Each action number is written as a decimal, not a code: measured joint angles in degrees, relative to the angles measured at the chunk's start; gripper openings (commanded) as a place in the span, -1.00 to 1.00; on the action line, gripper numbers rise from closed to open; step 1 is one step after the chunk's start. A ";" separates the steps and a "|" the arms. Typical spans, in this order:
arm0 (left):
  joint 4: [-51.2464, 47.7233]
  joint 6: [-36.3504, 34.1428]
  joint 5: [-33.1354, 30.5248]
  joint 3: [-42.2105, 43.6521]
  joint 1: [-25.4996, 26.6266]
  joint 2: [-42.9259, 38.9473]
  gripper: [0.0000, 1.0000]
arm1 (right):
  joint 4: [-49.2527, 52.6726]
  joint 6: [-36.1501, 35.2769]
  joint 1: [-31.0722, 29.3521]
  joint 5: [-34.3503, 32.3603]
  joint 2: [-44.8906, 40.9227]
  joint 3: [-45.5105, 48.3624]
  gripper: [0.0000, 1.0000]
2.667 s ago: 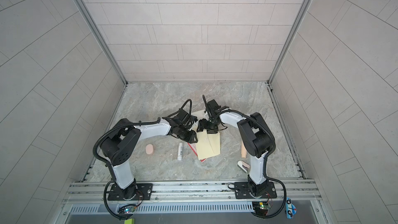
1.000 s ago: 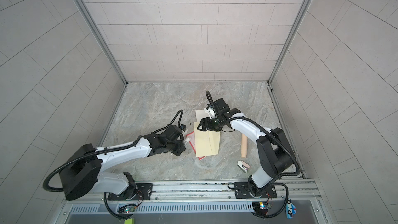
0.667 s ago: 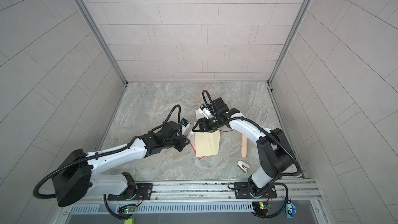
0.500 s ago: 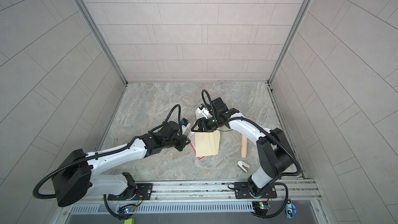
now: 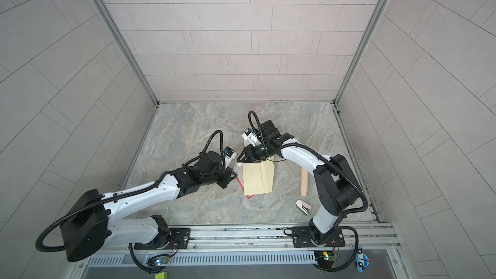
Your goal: Place the letter into the envelope and seal it
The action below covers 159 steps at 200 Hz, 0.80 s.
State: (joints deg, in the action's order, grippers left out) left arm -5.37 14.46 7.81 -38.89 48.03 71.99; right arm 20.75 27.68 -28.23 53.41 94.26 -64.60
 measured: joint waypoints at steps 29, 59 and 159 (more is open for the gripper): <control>0.00 0.07 0.04 0.02 0.00 0.02 -1.00 | 0.00 0.55 0.00 -0.09 0.00 0.00 -0.50; 0.13 0.07 0.07 0.02 0.00 0.28 -1.00 | -0.02 0.87 0.02 -0.52 0.00 0.02 -0.63; 0.39 0.11 -0.55 1.01 0.00 2.34 -1.00 | -1.81 6.03 7.98 -2.32 -0.04 1.40 -0.72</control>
State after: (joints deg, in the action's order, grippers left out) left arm -4.97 14.57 7.27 -37.89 48.03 74.32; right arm 18.94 33.71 -20.25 51.09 94.21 -63.20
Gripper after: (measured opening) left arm 0.208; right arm 0.271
